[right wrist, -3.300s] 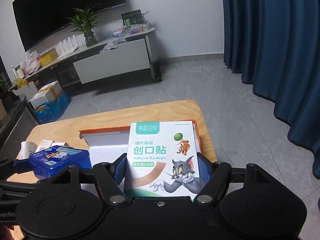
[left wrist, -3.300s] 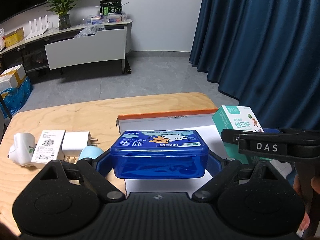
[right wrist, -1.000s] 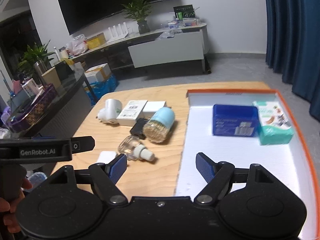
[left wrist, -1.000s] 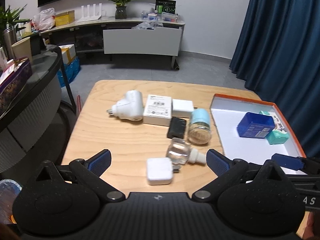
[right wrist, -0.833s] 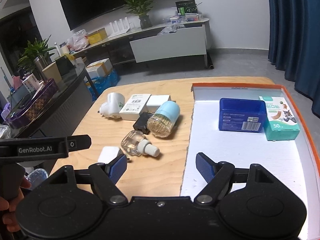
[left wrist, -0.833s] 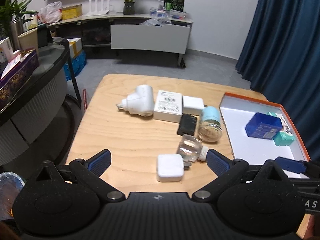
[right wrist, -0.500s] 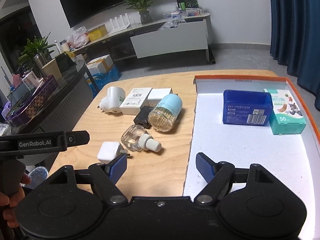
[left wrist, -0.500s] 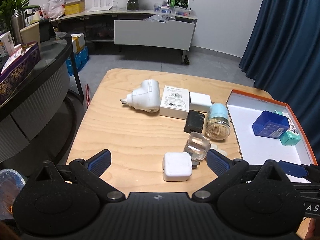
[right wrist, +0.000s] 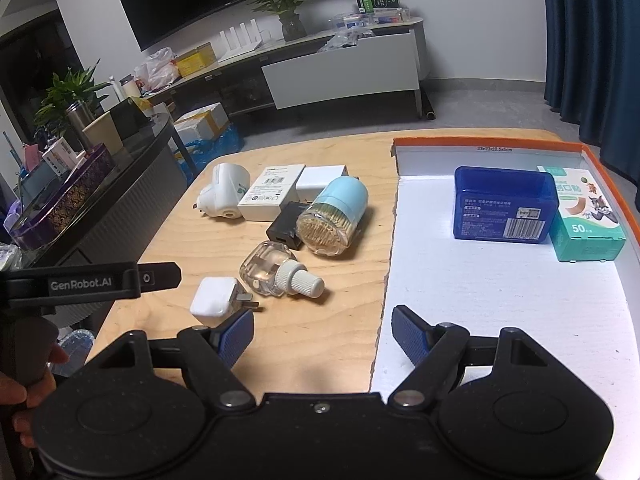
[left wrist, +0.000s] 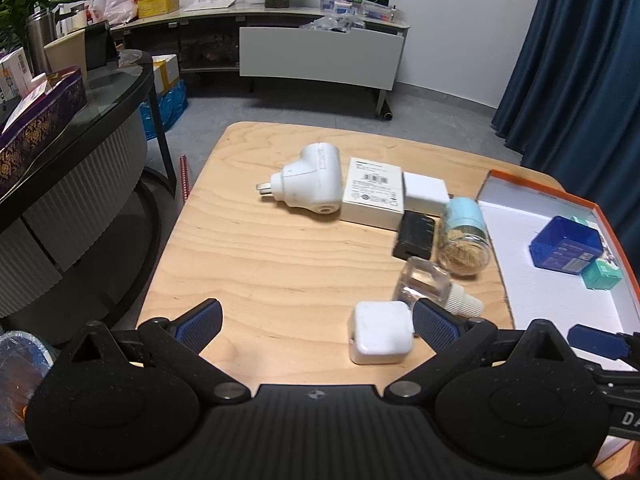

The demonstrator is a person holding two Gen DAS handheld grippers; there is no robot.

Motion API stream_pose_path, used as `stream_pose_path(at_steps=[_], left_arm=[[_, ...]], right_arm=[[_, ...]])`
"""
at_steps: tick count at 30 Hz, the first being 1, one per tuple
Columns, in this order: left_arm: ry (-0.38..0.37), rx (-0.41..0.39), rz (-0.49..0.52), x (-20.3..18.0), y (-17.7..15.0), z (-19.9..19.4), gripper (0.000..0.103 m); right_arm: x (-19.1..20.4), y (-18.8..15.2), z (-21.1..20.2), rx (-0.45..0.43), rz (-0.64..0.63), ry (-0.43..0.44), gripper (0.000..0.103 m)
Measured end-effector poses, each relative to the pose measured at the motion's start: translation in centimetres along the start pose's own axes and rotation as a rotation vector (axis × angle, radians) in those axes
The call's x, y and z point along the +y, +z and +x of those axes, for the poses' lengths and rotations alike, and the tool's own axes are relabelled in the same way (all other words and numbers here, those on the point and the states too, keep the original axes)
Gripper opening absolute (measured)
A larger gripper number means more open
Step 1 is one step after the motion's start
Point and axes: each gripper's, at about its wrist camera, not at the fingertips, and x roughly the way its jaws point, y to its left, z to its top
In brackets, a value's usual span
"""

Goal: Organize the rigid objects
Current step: 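Move the left gripper to the white plug adapter while right moves to the toothpick jar, then grasp the white plug adapter with the left gripper while right grasps the blue-lidded toothpick jar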

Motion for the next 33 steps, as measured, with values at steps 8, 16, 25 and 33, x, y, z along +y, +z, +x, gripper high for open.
stream_pose_path(at_steps=[8, 16, 25, 33], left_arm=[[0.024, -0.029, -0.004, 1.5, 1.8, 1.5, 0.103], [0.028, -0.086, 0.044, 2.7, 5.3, 4.9, 0.103], [-0.022, -0.068, 0.132, 2.8, 7.3, 10.2, 0.103], [-0.083, -0.084, 0.126, 3.3, 7.9, 12.1, 0.103]], right_arm=[[0.2, 0.4, 0.8, 0.002, -0.003, 0.001, 0.09], [-0.1, 1.1, 1.2, -0.01, 0.004, 0.001, 0.09], [-1.1, 2.2, 2.0, -0.028, 0.03, -0.008, 0.09], [-1.5, 3.1, 3.2, -0.026, 0.024, -0.008, 0.09]])
